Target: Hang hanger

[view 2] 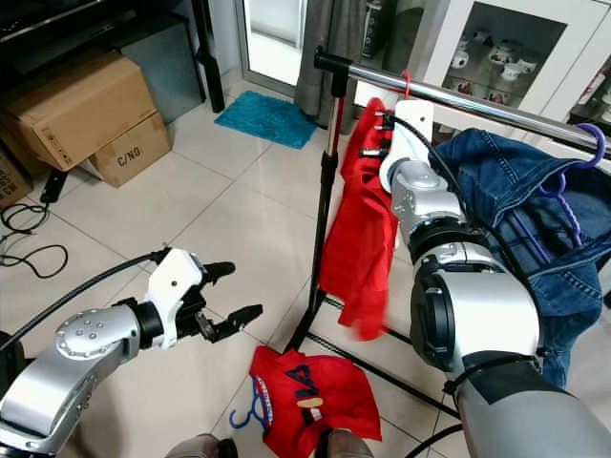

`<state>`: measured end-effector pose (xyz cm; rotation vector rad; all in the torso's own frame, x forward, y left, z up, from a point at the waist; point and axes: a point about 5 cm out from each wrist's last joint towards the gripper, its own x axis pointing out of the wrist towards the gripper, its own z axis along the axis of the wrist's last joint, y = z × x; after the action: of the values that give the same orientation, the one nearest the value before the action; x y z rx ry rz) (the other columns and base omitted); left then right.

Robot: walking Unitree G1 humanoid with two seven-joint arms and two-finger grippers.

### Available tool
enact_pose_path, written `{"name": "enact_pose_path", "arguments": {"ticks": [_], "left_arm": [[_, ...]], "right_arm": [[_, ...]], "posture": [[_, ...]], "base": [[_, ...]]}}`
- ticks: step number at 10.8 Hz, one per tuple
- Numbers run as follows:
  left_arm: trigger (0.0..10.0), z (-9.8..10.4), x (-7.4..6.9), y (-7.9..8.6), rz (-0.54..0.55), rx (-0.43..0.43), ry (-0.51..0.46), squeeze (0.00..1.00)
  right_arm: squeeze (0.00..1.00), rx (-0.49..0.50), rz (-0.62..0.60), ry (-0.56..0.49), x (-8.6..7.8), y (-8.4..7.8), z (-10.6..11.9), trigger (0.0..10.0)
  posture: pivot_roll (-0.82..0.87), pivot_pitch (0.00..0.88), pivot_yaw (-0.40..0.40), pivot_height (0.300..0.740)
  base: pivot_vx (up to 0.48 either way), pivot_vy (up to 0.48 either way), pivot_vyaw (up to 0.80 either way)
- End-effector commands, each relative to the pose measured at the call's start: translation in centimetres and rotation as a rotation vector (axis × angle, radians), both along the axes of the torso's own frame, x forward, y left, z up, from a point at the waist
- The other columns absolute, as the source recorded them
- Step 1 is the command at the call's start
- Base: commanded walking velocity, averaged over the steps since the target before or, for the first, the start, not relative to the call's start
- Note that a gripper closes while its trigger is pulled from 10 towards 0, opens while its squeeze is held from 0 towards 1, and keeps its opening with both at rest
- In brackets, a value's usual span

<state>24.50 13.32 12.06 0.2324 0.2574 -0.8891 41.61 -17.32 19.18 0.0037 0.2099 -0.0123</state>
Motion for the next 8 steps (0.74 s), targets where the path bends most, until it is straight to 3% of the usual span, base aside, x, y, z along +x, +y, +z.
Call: {"name": "enact_pose_path", "arguments": {"ticks": [1, 4, 7, 8], "left_arm": [[10.0, 0.3, 0.0, 0.0, -0.008, 0.003, -0.007, 0.00], [10.0, 0.2, 0.4, -0.1, 0.011, 0.007, -0.021, 0.00], [10.0, 0.3, 1.8, 0.5, 0.182, -0.012, -0.095, 0.00], [10.0, 0.6, 2.3, 0.7, 0.236, -0.036, -0.118, 0.00]], "right_arm": [[0.00, 0.004, 0.003, -0.017, 0.1, -0.1, 0.6, 0.0], [0.00, -0.013, 0.010, -0.023, 0.2, -0.5, 0.8, 0.0], [0.00, 0.042, 0.050, -0.133, 0.2, -1.3, 2.3, 0.0], [0.00, 0.003, 0.044, -0.175, 0.2, -1.8, 2.7, 0.0]], "posture": [[0.02, 0.136, -0.006, 0.740], [0.01, 0.115, 0.013, 0.740], [0.00, 0.064, 0.031, 0.740], [0.00, 0.059, 0.032, 0.740]], "base": [[0.000, 0.000, 0.00], [0.000, 0.000, 0.00], [0.000, 0.000, 0.00], [0.000, 0.000, 0.00]]}}
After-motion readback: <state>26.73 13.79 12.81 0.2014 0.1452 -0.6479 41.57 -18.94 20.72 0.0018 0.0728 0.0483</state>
